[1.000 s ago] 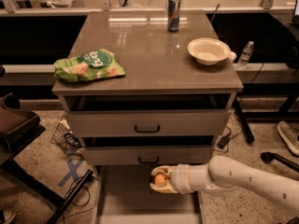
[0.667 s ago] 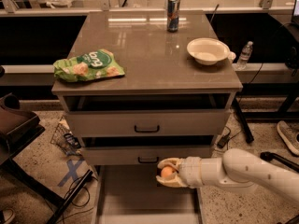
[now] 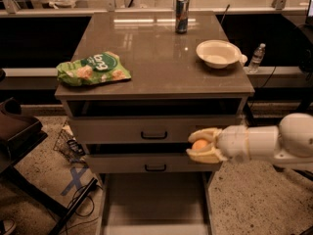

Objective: Pick orange from bottom drawer and place on counter

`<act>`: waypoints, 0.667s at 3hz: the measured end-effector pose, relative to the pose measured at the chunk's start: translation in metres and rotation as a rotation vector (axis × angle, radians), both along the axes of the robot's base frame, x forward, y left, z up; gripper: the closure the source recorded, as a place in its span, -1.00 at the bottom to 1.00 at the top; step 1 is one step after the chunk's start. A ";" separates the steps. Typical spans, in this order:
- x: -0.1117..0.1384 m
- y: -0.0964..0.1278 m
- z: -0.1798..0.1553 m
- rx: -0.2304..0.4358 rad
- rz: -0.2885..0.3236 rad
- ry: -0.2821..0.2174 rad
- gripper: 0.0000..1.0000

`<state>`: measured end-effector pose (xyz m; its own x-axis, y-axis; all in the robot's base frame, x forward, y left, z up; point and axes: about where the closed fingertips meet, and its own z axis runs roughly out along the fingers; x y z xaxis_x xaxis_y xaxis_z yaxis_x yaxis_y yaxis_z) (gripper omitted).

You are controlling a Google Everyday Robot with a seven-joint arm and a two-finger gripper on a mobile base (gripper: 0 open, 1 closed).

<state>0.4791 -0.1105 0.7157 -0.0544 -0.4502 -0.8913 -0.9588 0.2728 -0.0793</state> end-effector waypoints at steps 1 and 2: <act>0.015 -0.015 0.083 0.005 -0.086 -0.044 1.00; 0.015 -0.015 0.083 0.005 -0.085 -0.044 1.00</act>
Offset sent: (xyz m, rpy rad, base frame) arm 0.0115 -0.0140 0.0633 0.0066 -0.0278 -0.0665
